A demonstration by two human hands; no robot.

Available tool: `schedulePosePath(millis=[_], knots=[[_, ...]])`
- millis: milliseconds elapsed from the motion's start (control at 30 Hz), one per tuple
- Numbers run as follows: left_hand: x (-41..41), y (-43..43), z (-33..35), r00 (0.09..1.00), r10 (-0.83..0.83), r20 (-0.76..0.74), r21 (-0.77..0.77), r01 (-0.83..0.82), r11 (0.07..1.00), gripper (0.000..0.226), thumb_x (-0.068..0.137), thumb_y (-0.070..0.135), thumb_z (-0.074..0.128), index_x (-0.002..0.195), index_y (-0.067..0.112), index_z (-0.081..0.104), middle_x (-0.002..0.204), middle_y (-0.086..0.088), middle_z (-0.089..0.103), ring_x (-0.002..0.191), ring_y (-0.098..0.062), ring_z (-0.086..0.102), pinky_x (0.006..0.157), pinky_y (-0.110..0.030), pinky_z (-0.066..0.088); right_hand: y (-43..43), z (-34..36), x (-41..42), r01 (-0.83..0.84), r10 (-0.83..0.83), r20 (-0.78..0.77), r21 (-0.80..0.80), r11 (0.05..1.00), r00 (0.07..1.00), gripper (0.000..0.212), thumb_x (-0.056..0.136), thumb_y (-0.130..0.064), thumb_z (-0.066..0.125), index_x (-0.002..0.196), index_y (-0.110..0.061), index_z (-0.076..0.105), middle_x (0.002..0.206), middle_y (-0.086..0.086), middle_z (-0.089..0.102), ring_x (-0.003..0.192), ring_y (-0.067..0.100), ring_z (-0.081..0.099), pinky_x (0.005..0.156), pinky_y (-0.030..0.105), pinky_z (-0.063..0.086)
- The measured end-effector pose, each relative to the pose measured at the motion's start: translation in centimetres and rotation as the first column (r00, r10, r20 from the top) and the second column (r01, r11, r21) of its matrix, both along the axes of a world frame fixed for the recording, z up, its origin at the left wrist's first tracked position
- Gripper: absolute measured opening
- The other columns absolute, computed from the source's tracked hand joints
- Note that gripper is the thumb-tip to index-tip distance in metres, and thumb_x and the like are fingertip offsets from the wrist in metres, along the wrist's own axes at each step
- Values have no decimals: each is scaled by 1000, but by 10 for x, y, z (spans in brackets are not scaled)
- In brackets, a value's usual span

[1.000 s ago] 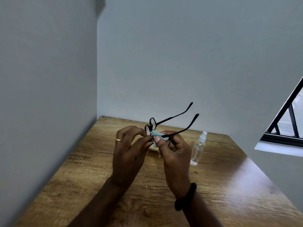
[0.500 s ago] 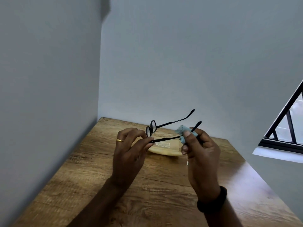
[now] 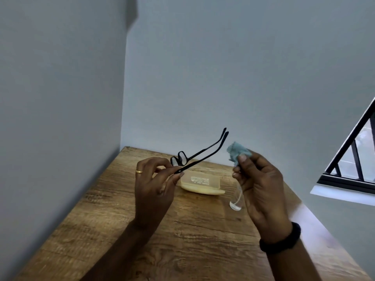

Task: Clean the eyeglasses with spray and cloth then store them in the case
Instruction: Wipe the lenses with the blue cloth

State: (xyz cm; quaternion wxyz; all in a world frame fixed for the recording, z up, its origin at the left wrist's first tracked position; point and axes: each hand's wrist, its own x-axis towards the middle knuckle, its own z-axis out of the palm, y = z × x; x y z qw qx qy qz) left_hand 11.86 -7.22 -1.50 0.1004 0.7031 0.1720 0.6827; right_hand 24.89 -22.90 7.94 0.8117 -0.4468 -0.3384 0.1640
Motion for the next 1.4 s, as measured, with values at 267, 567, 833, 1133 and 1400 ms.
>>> schedulePosePath(millis=[267,567,833,1133,1400], knots=[[2,-2,-3,998,-53,-33,33,54,998,13,90,13,72,98,7,81,100,-5,67,107,-11,47,79,-36,51,30,-50,-43,-158,151,-50,-194,968,987,25,79,-6,75,104,-1,74,89,17,75,74,20,68,68,26,59],[2,0,-7,995,-42,-88,103,51,993,12,93,10,68,97,7,79,109,2,60,111,-10,44,95,-14,36,46,-52,-54,153,-85,281,-227,962,956,13,87,-4,75,99,-3,72,60,5,68,53,14,59,52,26,51],[2,-3,-2,995,-72,-70,94,79,992,16,94,19,69,99,8,79,108,3,59,103,-16,53,96,-18,36,34,-38,-42,120,-87,238,-127,985,967,9,91,-4,70,99,-2,73,71,9,71,55,16,58,53,27,50],[2,-3,-2,987,-153,-48,53,156,986,15,92,18,71,98,6,79,107,-1,63,102,-11,54,82,-34,51,13,3,-19,47,-33,141,-102,994,989,9,89,-5,68,91,-8,77,79,11,66,58,17,52,53,25,47],[1,-1,-1,981,-191,-11,39,192,981,10,89,10,76,96,4,79,108,2,61,101,-15,56,80,-40,53,12,21,-3,-1,6,37,-120,993,999,8,90,-9,67,94,-5,73,74,4,67,57,15,53,53,23,48]])
